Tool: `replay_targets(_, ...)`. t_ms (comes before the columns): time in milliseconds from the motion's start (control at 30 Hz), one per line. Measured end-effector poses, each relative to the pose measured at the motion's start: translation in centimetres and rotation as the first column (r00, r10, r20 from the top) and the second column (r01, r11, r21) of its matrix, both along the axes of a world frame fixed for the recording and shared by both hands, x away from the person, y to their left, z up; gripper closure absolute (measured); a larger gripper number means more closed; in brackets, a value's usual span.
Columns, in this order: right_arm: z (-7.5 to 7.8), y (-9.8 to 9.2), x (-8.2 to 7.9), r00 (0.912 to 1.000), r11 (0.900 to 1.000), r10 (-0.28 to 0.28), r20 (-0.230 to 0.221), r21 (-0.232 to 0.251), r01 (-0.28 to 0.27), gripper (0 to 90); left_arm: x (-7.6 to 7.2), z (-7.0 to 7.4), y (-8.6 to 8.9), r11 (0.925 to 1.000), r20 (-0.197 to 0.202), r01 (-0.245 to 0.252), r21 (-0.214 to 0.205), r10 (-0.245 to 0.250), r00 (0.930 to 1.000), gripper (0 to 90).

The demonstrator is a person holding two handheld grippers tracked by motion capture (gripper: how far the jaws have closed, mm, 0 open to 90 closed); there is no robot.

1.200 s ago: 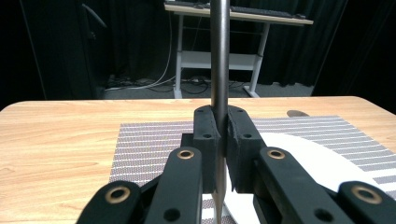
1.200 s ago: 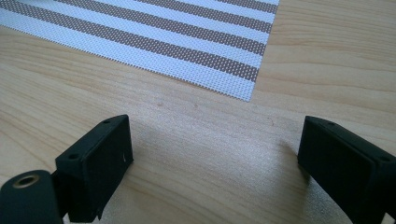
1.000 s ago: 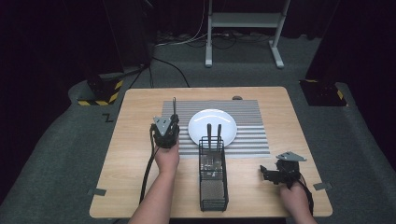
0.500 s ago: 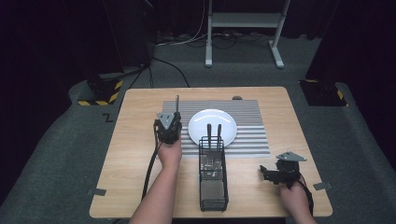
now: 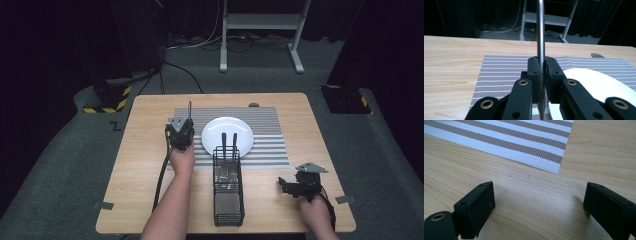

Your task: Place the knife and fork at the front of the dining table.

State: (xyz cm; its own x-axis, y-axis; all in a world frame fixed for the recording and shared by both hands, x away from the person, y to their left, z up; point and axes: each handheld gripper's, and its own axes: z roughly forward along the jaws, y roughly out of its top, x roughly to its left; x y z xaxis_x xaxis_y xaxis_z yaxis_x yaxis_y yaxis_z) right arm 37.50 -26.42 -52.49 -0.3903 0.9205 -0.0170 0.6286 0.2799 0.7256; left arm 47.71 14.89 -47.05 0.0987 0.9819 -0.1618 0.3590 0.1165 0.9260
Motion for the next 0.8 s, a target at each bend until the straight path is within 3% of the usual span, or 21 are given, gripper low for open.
replay_targets(267, 0.0, 0.0, 0.0, 1.0, 1.0, 0.004, 0.0, 0.001, -0.004, 9.8, 0.7, -0.4, -0.3, 0.9999, -0.017, 0.001, 0.014, -0.001, 0.9998, 83.0)
replay_targets(633, 0.0, 0.0, 0.0, 1.0, 1.0, 0.003, -0.001, 0.002, -0.003, 9.8, -1.9, 2.5, 0.5, 0.9999, 0.024, 0.003, 0.013, -0.003, 0.9997, 83.2)
replay_targets(800, 0.0, 0.0, 0.0, 1.0, 1.0, 0.004, 0.0, 0.002, -0.004, 9.8, -1.7, 2.1, 0.8, 0.9999, 0.007, -0.017, 0.004, 0.017, 0.9998, 83.2)
